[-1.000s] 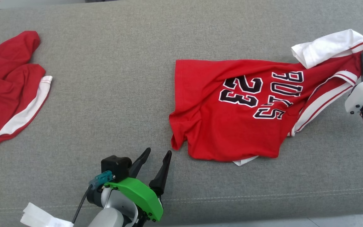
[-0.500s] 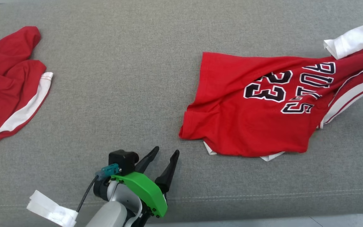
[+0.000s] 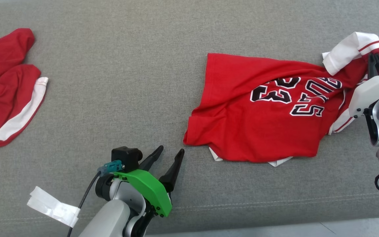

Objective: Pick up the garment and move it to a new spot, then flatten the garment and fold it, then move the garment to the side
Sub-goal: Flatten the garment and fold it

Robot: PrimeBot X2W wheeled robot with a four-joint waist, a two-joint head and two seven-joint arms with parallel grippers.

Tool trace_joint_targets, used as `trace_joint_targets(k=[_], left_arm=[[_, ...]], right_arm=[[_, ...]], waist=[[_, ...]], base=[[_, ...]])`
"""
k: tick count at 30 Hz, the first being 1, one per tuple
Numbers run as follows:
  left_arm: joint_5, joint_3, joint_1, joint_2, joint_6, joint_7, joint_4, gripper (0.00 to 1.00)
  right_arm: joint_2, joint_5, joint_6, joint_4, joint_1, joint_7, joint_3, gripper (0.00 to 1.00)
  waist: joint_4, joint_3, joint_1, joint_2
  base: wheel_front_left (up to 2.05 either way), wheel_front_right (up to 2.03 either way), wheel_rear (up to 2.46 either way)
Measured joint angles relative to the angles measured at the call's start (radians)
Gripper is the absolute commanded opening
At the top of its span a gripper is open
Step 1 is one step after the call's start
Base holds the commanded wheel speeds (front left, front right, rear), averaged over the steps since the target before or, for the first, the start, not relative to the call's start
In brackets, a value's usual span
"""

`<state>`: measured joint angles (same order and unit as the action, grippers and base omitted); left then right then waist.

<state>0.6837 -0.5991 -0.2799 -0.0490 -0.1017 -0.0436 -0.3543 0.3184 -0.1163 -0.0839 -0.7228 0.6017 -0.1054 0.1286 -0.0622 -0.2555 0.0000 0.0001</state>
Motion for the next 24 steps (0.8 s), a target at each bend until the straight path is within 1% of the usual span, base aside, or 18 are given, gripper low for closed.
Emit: trace_joint_targets(k=[1, 13, 15, 20, 24], left_arm=[[0.002, 0.0, -0.004, 0.0, -0.001, 0.0, -0.005, 1.0], [0.008, 0.02, -0.014, -0.004, -0.004, -0.003, -0.081, 1.0], [0.008, 0.026, -0.014, -0.006, -0.004, -0.01, -0.092, 1.0], [0.017, 0.043, -0.014, -0.017, -0.004, -0.02, -0.119, 1.0], [0.034, 0.046, -0.014, -0.025, -0.005, -0.023, -0.128, 1.0]], right_arm=[[-0.002, 0.0, 0.004, -0.001, 0.0, -0.004, 0.002, 1.0], [-0.011, -0.007, 0.005, 0.009, 0.001, -0.072, 0.0, 1.0], [-0.011, -0.01, 0.011, 0.021, -0.007, -0.084, -0.003, 1.0], [-0.029, -0.038, 0.014, 0.043, -0.074, -0.103, -0.015, 1.0], [-0.056, -0.07, 0.033, 0.065, -0.139, -0.114, -0.02, 1.0]], waist=[[0.005, 0.001, 0.0, -0.0001], [0.093, 0.022, 0.0, 0.0], [0.11, 0.026, 0.0, 0.0], [0.153, 0.037, 0.0, 0.0], [0.185, 0.045, 0.0, 0.0]], base=[[0.0, 0.0, 0.0], [0.0, 0.0, 0.0], [0.0, 0.0, 0.0], [0.0, 0.0, 0.0], [0.0, 0.0, 0.0]])
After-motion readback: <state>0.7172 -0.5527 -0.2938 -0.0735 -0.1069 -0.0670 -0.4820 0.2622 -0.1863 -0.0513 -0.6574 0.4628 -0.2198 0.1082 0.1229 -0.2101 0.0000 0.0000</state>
